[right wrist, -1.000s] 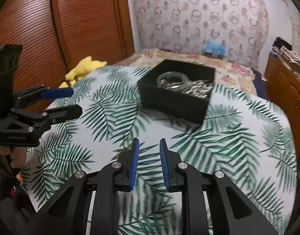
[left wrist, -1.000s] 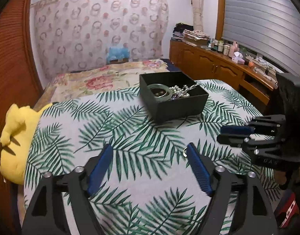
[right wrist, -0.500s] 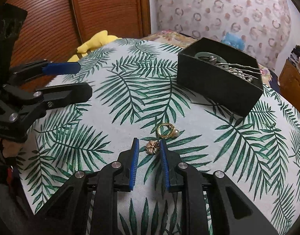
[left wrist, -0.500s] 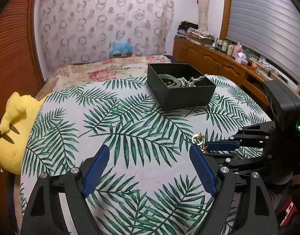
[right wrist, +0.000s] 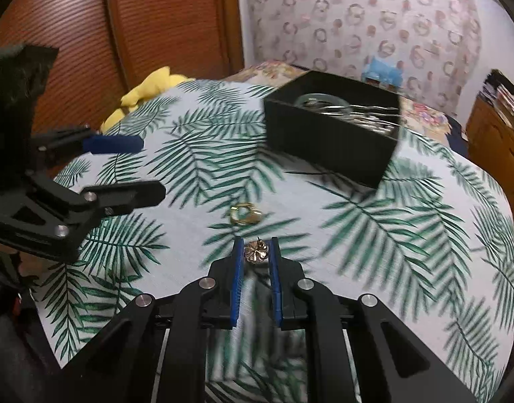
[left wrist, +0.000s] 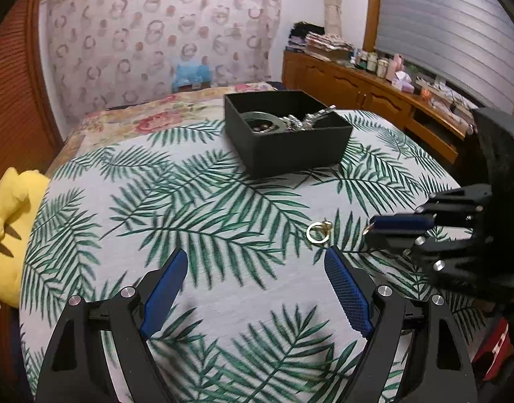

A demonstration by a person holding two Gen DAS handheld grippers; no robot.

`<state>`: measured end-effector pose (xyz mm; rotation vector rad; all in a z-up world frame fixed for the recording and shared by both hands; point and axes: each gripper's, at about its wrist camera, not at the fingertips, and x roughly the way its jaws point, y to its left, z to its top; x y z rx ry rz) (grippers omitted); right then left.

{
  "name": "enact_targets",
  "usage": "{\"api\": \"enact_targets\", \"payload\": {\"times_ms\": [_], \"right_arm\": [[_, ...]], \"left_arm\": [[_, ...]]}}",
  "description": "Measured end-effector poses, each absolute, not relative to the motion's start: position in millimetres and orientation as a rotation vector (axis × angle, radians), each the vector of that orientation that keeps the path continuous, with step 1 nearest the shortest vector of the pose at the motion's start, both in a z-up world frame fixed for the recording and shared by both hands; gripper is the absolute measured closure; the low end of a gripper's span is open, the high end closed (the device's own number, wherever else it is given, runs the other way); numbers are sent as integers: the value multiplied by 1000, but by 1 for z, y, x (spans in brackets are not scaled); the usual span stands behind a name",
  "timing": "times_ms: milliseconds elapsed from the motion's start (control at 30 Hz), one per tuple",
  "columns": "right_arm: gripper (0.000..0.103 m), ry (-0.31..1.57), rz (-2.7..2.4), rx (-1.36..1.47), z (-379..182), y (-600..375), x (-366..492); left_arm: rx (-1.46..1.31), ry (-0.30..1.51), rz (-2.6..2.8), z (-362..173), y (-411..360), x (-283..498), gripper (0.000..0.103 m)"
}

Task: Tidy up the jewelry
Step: 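Grasp the gold flower earring with right tool while left tool grasps gold ring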

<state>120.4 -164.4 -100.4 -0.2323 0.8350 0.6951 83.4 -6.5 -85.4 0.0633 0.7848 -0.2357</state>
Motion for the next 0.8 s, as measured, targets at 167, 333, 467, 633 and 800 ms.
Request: {"api": "enact_targets", "payload": {"times_ms": [167, 333, 467, 633, 800], "right_arm": [[86, 831, 660, -210, -99, -185, 122], [86, 827, 646, -197, -99, -195, 124], [86, 826, 644, -192, -99, -199, 122], [86, 826, 643, -188, -99, -202, 122], [86, 826, 642, -186, -99, -204, 122]], "left_arm": [[96, 803, -272, -89, -24, 93, 23], [137, 814, -316, -93, -41, 101, 26], [159, 832, -338, -96, -52, 107, 41], [162, 858, -357, -103, -59, 115, 61], [161, 875, -361, -110, -63, 117, 75]]}}
